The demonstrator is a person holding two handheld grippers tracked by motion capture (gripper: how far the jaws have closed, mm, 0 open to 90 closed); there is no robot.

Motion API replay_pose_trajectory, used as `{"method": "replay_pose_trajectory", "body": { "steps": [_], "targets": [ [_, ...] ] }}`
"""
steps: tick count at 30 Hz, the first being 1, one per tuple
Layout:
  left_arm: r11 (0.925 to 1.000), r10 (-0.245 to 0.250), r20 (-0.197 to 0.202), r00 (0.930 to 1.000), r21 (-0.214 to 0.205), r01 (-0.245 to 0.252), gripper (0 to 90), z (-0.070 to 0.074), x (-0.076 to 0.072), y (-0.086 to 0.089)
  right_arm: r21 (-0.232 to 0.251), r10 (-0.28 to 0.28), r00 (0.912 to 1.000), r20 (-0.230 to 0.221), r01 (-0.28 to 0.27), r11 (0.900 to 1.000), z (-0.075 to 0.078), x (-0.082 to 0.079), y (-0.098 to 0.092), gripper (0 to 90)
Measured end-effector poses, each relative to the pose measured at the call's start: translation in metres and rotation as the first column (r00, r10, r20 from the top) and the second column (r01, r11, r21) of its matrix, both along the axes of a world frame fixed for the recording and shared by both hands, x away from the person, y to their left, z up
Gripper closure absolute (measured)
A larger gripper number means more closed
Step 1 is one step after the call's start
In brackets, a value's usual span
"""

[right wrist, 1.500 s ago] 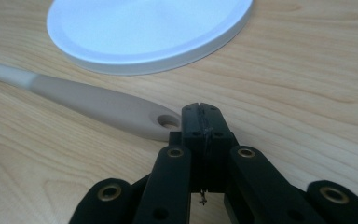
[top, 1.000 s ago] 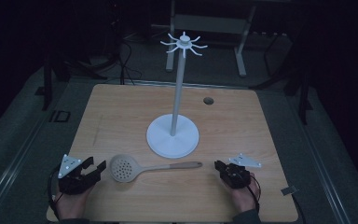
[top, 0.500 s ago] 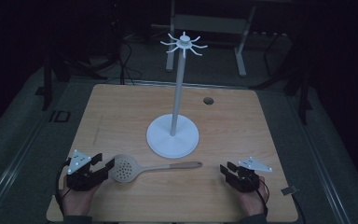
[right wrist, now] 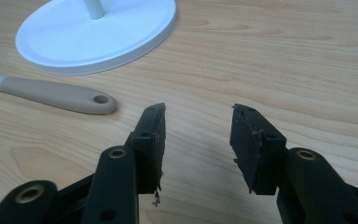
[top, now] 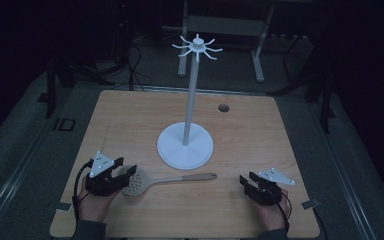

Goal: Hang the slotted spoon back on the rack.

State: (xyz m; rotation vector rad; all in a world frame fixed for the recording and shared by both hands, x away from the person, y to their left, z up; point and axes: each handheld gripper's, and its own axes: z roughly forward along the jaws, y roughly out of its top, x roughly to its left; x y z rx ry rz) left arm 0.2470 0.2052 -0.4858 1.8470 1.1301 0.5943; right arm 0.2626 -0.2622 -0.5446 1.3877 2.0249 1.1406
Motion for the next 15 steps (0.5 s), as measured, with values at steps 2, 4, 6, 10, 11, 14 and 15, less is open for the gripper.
{"method": "replay_pose_trajectory", "body": {
  "steps": [2, 4, 6, 10, 11, 14, 15],
  "targets": [
    [0.9999, -0.012, 0.003, 0.9999, 0.004, 0.012, 44.8, 0.005, 0.004, -0.002, 0.011, -0.011, 0.9999, 0.006, 0.011, 0.9999, 0.0, 0.001, -0.005, 54.1],
    [0.9996, -0.025, 0.004, 0.9997, 0.01, 0.025, 44.9, 0.009, 0.007, -0.004, 0.011, -0.022, 0.9997, 0.007, 0.022, 0.9997, 0.0, 0.002, -0.008, 53.7],
    [0.999, -0.039, 0.009, 0.9992, 0.024, 0.039, 45.0, 0.013, 0.011, -0.006, 0.009, -0.023, 0.9997, 0.008, 0.023, 0.9997, 0.001, 0.002, -0.009, 53.8],
    [0.9969, -0.065, 0.014, 0.9978, 0.045, 0.065, 45.3, 0.021, 0.019, -0.011, 0.003, -0.033, 0.9994, 0.011, 0.033, 0.9995, 0.0, 0.003, -0.012, 54.1],
    [0.9962, -0.071, 0.016, 0.9974, 0.052, 0.07, 45.4, 0.023, 0.021, -0.012, 0.003, -0.035, 0.9993, 0.01, 0.035, 0.9994, 0.0, 0.003, -0.012, 54.3],
    [0.9943, -0.09, 0.021, 0.9957, 0.058, 0.089, 46.0, 0.028, 0.026, -0.016, -0.002, -0.047, 0.9989, 0.007, 0.047, 0.9989, 0.0, 0.003, -0.015, 55.1],
    [0.9936, -0.097, 0.022, 0.995, 0.06, 0.096, 46.2, 0.029, 0.028, -0.017, -0.003, -0.052, 0.9986, 0.006, 0.052, 0.9986, 0.0, 0.003, -0.016, 55.4]
  ]
}}
